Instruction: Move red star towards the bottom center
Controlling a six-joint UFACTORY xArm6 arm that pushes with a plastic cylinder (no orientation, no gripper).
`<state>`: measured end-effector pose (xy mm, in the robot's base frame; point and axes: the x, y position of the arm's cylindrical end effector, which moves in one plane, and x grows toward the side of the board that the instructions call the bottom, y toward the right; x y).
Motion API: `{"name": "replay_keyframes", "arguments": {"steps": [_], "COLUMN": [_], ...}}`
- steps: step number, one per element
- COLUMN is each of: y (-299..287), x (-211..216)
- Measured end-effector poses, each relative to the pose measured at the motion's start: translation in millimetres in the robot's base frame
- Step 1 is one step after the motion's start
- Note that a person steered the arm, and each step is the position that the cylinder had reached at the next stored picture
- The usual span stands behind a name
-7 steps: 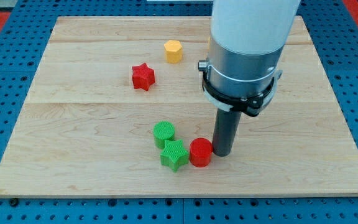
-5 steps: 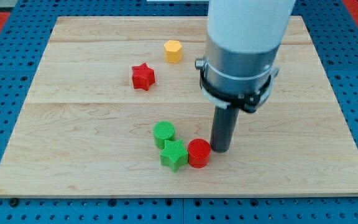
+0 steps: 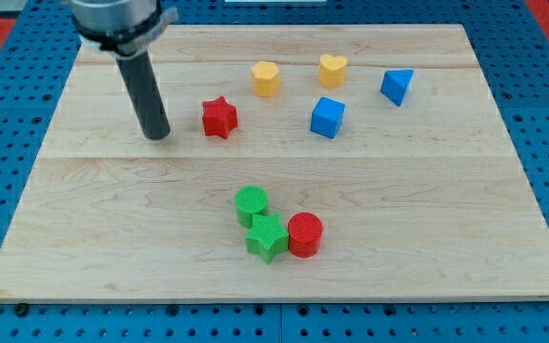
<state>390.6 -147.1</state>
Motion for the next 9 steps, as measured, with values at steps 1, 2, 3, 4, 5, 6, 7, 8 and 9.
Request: {"name": "replay_keyframes", "arguments": {"steps": [1, 2, 3, 4, 5, 6, 7, 8, 9], "y": [57.4, 88.8, 102.4, 142.3, 169.2, 144.2, 187.1, 209.6, 202.3], "x": [-19.5, -19.4, 11.6, 42.7, 39.9, 11.2, 0.5, 6.1, 37.8]}}
